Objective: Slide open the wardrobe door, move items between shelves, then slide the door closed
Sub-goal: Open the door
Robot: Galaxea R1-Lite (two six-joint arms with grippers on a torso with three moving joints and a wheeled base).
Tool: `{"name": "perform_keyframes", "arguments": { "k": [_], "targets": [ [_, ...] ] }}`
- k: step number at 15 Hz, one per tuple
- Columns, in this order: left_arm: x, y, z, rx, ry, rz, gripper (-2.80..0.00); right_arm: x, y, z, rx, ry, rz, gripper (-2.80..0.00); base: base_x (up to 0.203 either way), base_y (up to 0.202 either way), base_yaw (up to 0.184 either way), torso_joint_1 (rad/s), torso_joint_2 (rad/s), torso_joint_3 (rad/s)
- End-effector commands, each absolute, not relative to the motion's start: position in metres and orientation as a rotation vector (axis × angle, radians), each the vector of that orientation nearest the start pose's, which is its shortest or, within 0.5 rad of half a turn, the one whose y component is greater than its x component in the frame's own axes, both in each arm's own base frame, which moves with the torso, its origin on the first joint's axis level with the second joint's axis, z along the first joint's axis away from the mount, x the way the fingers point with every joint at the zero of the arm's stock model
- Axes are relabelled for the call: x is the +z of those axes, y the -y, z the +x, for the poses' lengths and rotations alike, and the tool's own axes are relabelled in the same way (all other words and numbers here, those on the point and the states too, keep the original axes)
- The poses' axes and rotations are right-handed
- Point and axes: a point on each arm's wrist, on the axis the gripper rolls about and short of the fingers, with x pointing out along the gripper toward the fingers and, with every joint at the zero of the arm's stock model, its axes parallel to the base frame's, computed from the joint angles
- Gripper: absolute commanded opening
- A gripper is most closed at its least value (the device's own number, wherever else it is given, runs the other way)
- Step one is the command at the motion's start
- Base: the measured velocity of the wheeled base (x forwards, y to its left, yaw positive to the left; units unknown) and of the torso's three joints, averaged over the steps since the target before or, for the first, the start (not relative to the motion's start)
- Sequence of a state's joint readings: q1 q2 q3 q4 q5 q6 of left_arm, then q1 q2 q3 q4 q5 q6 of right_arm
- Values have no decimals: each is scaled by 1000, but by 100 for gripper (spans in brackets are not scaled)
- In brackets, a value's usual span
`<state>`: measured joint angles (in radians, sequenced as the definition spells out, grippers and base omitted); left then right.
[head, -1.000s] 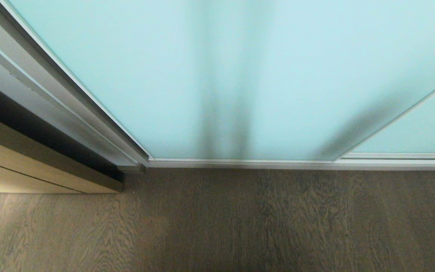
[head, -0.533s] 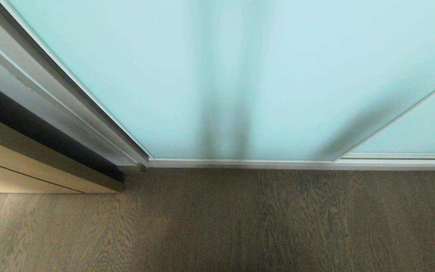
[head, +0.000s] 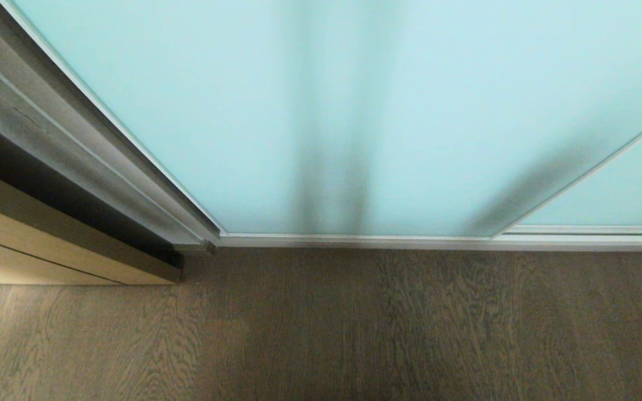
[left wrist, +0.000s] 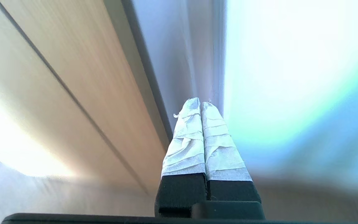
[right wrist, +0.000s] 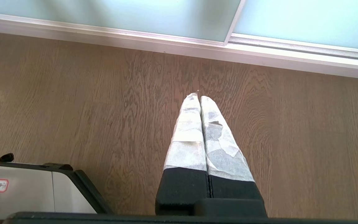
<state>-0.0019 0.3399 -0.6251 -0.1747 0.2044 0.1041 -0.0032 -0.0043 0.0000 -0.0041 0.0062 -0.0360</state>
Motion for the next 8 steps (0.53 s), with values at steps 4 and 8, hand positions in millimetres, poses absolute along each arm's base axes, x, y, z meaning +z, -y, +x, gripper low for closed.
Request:
{"name": "perform_keyframes", "arguments": {
  "k": [4,8],
  "targets": [
    [352,-7,45,396,727,53,-280,76,0,-23,4,6,-36,-280,0,0,0,0,0,0],
    [370,-7,76,408,823,48,-280,76,0,-23,3,6,-35,-280,0,0,0,0,0,0]
  ]
}}
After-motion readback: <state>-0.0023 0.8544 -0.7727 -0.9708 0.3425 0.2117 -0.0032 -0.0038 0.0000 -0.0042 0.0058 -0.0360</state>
